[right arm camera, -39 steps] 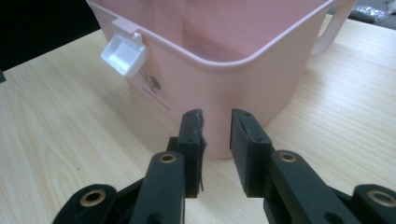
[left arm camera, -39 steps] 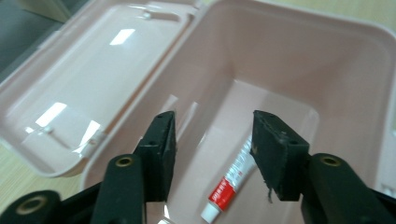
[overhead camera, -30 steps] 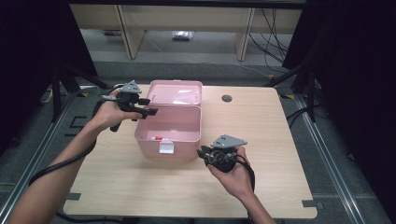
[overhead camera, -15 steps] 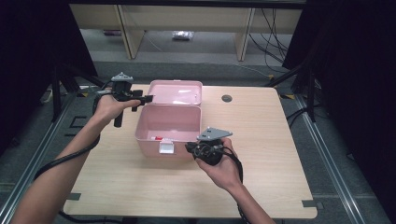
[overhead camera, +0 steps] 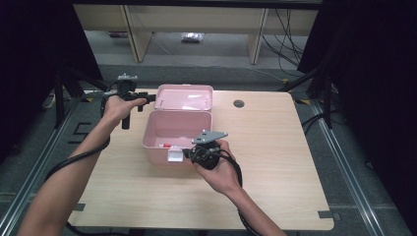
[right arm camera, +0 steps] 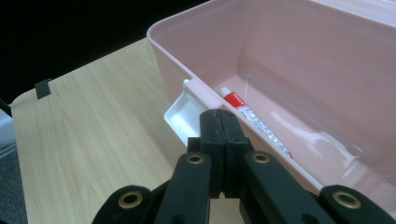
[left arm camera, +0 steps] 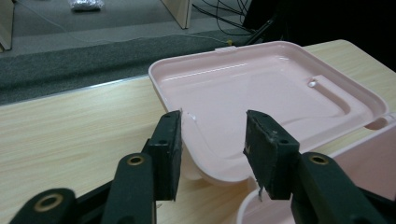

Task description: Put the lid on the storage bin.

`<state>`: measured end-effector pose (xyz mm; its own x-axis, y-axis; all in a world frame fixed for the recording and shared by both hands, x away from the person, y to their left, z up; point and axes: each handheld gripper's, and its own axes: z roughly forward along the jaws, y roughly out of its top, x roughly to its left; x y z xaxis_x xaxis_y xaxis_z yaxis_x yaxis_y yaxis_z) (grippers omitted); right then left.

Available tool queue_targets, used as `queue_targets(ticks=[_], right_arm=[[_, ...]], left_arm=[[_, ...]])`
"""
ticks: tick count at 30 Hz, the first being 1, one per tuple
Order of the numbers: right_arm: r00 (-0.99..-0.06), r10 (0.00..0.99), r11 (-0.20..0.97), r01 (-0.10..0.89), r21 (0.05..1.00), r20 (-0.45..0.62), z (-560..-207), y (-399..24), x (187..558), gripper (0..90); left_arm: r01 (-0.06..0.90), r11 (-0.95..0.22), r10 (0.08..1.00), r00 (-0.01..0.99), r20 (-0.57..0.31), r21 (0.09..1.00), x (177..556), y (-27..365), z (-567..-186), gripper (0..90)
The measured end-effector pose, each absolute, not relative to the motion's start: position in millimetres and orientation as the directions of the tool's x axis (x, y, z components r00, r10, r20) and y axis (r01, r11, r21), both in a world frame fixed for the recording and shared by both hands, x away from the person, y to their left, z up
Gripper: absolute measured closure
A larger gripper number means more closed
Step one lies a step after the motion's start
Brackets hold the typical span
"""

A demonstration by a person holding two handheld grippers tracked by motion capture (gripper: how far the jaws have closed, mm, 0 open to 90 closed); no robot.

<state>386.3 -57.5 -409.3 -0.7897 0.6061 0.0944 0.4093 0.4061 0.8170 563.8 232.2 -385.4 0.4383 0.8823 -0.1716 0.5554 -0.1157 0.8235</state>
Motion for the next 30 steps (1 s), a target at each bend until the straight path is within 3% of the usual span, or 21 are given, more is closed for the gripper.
queue_targets(ticks=[30], right_arm=[[-0.816,0.573,0.478,0.405,0.779,0.073,-422.1,-25.2,393.8,90.0]], left_arm=[[0.63,-0.151,0.915,0.38,-0.132,0.762,601.7,224.2,-412.4,61.8]])
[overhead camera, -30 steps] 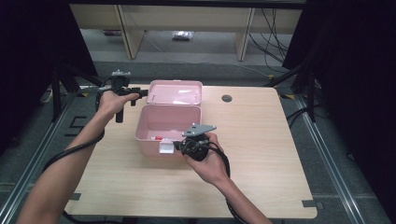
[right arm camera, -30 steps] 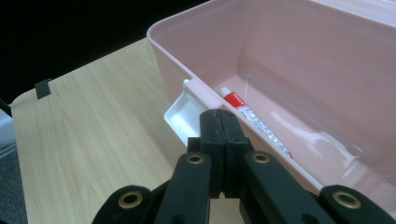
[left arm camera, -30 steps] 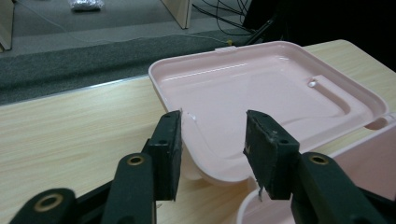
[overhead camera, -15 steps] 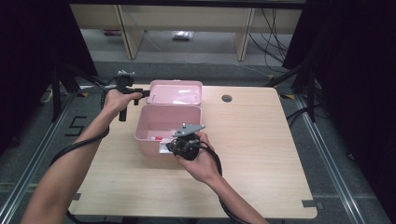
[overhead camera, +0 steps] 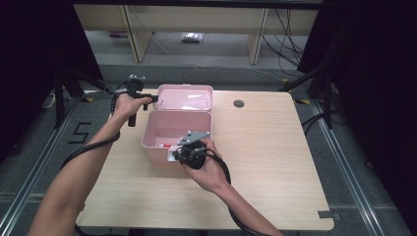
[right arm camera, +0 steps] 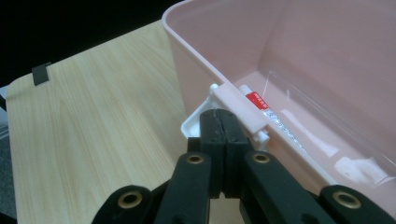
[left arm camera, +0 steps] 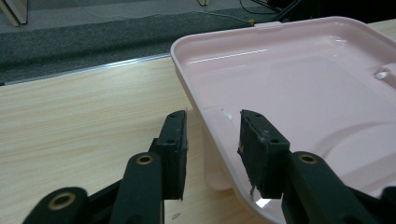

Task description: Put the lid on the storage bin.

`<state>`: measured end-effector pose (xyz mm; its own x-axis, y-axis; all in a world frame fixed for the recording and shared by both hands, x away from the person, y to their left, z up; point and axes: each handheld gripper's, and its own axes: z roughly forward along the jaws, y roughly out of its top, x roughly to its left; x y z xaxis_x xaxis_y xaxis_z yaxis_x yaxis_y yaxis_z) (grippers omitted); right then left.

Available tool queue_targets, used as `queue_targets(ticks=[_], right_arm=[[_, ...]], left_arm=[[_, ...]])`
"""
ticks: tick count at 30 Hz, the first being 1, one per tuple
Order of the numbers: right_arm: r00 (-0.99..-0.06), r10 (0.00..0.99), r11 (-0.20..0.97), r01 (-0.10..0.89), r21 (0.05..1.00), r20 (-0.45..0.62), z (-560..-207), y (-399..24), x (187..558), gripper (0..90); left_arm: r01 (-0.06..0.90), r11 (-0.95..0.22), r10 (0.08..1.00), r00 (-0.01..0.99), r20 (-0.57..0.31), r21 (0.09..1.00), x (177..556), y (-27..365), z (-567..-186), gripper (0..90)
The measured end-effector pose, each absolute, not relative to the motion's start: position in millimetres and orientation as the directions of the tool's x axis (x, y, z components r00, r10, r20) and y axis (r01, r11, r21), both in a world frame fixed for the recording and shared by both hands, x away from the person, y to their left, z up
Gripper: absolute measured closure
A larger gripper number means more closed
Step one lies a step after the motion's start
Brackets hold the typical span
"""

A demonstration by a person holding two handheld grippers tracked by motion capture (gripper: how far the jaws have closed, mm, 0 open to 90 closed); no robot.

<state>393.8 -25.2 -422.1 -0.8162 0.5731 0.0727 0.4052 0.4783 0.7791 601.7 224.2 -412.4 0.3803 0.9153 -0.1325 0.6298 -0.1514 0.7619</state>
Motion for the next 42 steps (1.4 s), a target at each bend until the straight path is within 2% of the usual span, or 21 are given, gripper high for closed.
queue_targets(ticks=[13,20,42], right_arm=[[-0.824,0.566,0.511,0.38,0.771,0.031,-424.4,-19.3,394.4,90.0],[-0.812,0.582,0.491,0.401,0.774,0.051,-425.3,-17.0,392.8,90.0],[-0.821,0.57,0.515,0.384,0.766,0.028,-424.9,-18.2,392.9,90.0]], left_arm=[[0.637,-0.15,0.922,0.367,-0.126,0.756,617.9,213.3,-416.5,62.7],[0.655,-0.163,0.927,0.358,-0.112,0.738,623.5,214.2,-419.1,63.0],[0.677,-0.112,0.938,0.313,-0.147,0.728,642.5,208.5,-422.1,64.0]])
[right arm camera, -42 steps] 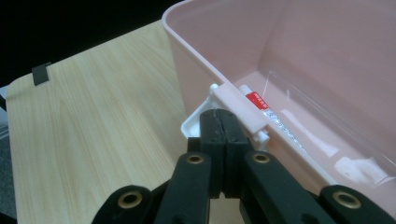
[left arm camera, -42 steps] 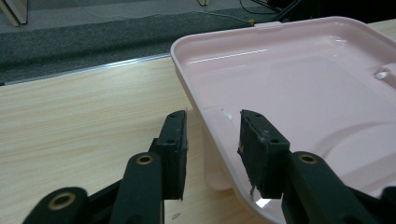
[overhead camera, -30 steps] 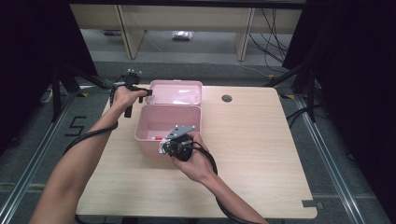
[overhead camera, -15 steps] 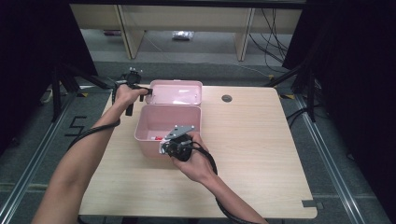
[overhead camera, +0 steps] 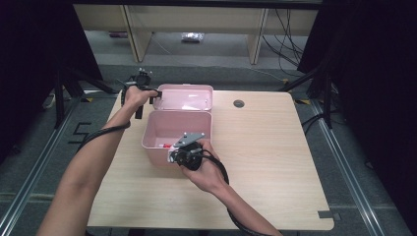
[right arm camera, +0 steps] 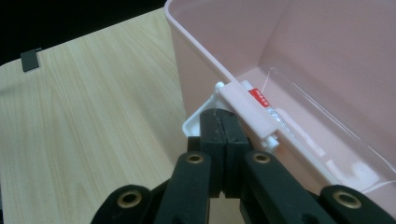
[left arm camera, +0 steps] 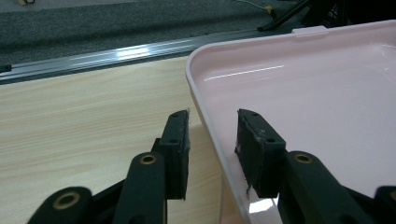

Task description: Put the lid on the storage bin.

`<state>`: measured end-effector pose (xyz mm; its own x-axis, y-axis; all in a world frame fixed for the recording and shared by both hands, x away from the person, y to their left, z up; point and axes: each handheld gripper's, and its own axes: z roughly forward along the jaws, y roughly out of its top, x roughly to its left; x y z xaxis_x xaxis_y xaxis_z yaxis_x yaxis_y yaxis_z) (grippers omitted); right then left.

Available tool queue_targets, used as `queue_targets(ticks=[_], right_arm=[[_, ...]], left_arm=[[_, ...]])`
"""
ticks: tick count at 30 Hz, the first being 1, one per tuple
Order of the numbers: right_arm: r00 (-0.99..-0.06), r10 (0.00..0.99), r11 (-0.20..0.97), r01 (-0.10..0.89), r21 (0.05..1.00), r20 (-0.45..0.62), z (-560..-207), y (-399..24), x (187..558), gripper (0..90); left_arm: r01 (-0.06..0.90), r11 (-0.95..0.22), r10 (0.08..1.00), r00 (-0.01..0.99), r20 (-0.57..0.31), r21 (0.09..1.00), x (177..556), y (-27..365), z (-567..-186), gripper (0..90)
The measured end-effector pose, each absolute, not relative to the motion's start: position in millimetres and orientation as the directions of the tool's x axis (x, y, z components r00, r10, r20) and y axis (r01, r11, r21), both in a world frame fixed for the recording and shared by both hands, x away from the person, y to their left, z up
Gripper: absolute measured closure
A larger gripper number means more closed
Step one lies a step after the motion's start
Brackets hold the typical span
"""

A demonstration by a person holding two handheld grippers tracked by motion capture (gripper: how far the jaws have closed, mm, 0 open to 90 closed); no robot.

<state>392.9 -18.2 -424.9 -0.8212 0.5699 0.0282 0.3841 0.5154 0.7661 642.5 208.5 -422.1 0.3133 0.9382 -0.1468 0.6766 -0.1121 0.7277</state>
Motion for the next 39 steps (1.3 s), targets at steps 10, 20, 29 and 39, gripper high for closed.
queue_targets(ticks=[10,20,29,39], right_arm=[[-0.826,0.563,0.518,0.376,0.769,0.025,-425.2,-18.7,393.8,90.0],[-0.826,0.563,0.511,0.375,0.774,0.029,-426.0,-17.9,394.9,90.0],[-0.83,0.557,0.52,0.387,0.762,0.041,-424.7,-18.6,394.9,90.0],[-0.827,0.56,0.512,0.39,0.766,0.046,-425.1,-18.9,395.2,90.0]], left_arm=[[0.716,-0.078,0.95,0.265,-0.166,0.694,650.1,205.7,-424.1,65.3],[0.739,-0.052,0.954,0.234,-0.185,0.671,653.6,202.9,-424.7,66.9],[0.758,-0.064,0.955,0.236,-0.181,0.649,655.0,202.0,-423.1,73.9],[0.766,-0.088,0.96,0.237,-0.152,0.636,655.6,200.7,-417.0,81.1]])
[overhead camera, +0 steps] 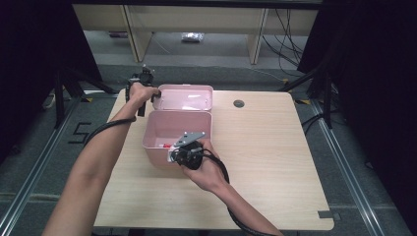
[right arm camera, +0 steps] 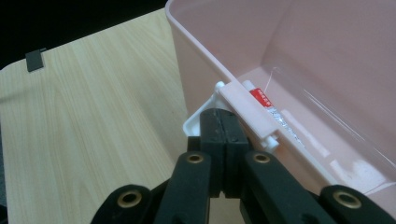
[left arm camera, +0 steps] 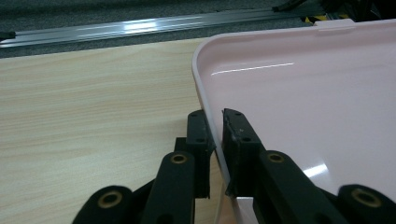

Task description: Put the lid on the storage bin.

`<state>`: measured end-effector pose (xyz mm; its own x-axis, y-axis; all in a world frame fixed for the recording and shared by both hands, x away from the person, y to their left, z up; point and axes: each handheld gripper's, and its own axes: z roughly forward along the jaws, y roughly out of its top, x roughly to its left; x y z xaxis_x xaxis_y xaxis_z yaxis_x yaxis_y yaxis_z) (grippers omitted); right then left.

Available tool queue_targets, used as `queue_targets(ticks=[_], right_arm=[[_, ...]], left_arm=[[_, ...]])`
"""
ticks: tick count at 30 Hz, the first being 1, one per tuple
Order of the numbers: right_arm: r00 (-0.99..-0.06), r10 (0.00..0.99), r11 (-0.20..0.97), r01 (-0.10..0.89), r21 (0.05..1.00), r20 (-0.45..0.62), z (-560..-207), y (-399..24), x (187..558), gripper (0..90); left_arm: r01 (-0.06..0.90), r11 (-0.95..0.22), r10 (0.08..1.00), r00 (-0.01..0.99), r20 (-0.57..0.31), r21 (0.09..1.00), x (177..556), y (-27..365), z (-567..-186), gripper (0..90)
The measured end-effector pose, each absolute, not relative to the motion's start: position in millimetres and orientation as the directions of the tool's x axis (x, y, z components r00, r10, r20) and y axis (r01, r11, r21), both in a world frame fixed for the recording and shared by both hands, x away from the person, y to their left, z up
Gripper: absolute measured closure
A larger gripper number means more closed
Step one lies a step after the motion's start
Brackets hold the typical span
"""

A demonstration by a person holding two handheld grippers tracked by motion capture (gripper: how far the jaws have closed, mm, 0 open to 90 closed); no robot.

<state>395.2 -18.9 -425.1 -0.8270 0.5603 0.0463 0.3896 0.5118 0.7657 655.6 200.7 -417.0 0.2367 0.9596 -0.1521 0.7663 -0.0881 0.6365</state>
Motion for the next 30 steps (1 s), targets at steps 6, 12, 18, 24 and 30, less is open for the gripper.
queue_targets(ticks=[6,12,18,24,30], right_arm=[[-0.829,0.558,0.519,0.39,0.761,0.044,-425.0,-19.1,395.1,90.0],[-0.821,0.568,0.513,0.403,0.758,0.052,-424.8,-19.3,395.5,90.0],[-0.815,0.577,0.496,0.396,0.773,0.047,-426.5,-17.3,396.8,90.0],[-0.819,0.571,0.517,0.412,0.75,0.056,-423.7,-19.1,396.8,90.0],[-0.815,0.576,0.512,0.422,0.748,0.065,-423.4,-19.0,396.8,90.0]], left_arm=[[0.759,-0.094,0.963,0.233,-0.135,0.644,654.1,198.9,-412.1,82.5],[0.751,-0.093,0.967,0.225,-0.121,0.654,651.9,198.7,-406.5,83.3],[0.745,-0.091,0.97,0.217,-0.111,0.66,649.4,200.8,-403.0,83.6],[0.726,-0.093,0.97,0.22,-0.103,0.681,645.7,201.0,-396.5,84.0],[0.708,-0.072,0.971,0.211,-0.113,0.703,642.3,201.7,-389.5,84.8]])
